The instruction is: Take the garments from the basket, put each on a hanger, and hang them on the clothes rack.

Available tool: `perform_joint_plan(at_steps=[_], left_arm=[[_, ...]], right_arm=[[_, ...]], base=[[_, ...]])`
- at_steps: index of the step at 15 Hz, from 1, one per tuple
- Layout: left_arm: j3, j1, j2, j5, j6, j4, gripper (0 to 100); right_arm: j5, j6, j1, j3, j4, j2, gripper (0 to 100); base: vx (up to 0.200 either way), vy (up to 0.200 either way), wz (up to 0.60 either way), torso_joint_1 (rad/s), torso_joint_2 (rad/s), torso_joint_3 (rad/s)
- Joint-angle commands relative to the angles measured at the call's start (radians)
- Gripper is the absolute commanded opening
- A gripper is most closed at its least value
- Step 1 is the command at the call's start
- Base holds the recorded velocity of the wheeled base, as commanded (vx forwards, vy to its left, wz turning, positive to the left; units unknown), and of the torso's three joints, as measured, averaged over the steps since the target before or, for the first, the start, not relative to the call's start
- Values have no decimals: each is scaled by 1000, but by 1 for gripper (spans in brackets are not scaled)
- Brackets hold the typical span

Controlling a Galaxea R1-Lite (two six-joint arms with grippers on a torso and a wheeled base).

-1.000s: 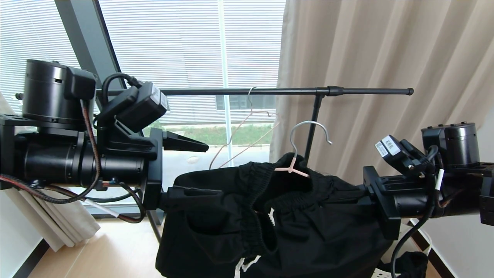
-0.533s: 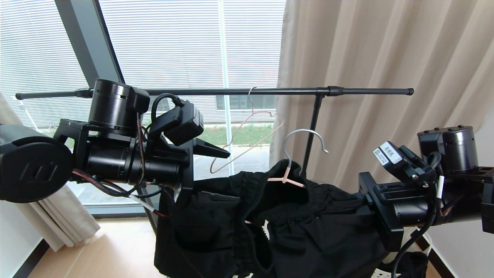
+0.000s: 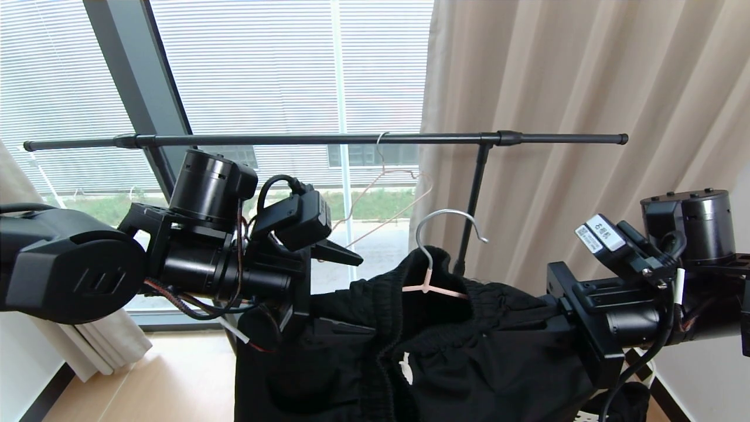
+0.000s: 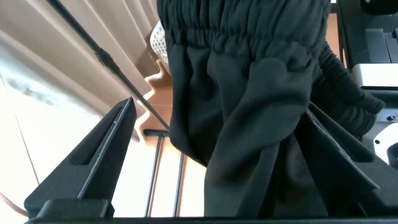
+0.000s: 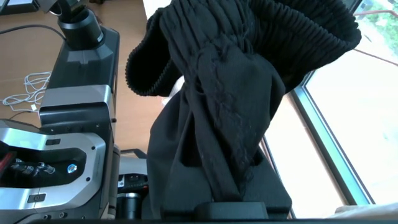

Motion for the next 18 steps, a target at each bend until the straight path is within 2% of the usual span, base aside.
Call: perform_joint_plan(at_steps=[1, 2, 3, 12, 13, 15, 17, 18], left_arm=[[13, 1, 0, 0, 0, 0, 100], [25, -1, -1, 2, 0, 0, 100], [27, -1, -1, 2, 0, 0, 0], [87, 4, -58, 5, -2, 0, 0], [85, 4, -61, 5, -3, 0, 0], [84, 7, -63, 6, -5, -2, 0], [79, 21, -64, 8, -8, -2, 0], [73, 41, -70, 8, -9, -2, 0]], right_arm=[[1, -1, 0, 0, -1, -11, 0], [2, -1, 0, 5, -1, -12, 0], [2, -1, 0, 5, -1, -14, 0], [4, -7, 0, 8, -1, -3, 0], [2, -16, 0, 10, -1, 0, 100], [1, -19, -1, 8, -1, 1, 100], [1, -53, -15, 10, -1, 1, 100], [5, -82, -49, 10, -1, 1, 100]], base=[[0, 0, 0, 0, 0, 0], [0, 0, 0, 0, 0, 0], [0, 0, 0, 0, 0, 0], [0, 0, 0, 0, 0, 0], [0, 0, 0, 0, 0, 0], [0, 0, 0, 0, 0, 0], [0, 0, 0, 0, 0, 0], [0, 0, 0, 0, 0, 0]])
